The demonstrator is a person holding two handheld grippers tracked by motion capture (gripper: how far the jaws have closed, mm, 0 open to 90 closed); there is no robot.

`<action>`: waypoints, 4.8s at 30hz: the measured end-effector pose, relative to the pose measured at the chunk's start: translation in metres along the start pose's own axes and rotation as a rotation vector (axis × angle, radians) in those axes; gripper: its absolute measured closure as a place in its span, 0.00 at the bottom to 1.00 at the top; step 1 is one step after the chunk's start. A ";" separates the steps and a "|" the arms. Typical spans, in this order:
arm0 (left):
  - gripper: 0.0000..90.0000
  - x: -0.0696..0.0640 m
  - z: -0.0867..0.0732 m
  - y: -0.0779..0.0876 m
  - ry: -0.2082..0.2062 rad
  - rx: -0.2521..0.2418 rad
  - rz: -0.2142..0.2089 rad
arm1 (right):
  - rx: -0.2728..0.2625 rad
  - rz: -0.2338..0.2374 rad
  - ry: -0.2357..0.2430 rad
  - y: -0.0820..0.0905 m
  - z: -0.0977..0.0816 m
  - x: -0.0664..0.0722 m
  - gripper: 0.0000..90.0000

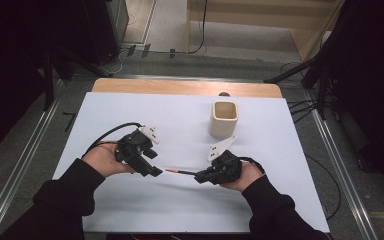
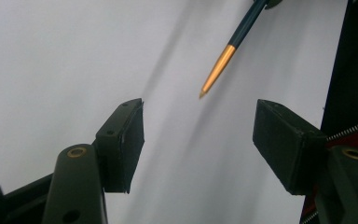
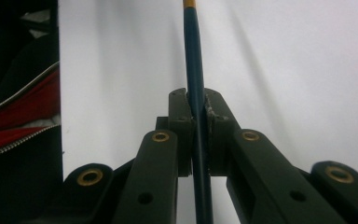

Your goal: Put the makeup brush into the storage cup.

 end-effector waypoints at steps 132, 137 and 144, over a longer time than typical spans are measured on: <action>0.93 0.001 0.020 -0.031 0.517 -0.666 -0.356 | -0.381 -0.321 -0.433 -0.040 0.022 0.045 0.88; 0.93 0.003 0.018 -0.027 0.508 -0.665 -0.338 | -0.365 -0.322 -0.416 -0.037 0.023 0.044 0.76; 0.93 0.005 0.017 -0.023 0.501 -0.649 -0.304 | -0.364 -0.279 -0.425 -0.027 0.025 0.035 0.51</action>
Point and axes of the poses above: each handheld gripper's, and its own axes: y roughly backward along the jaws, z roughly out of its top, x roughly to its left, the point moved 6 cm from there along -y, roughly forward along the jaws, and after that the axes turned 9 degrees about -z, right-handed, at the moved point
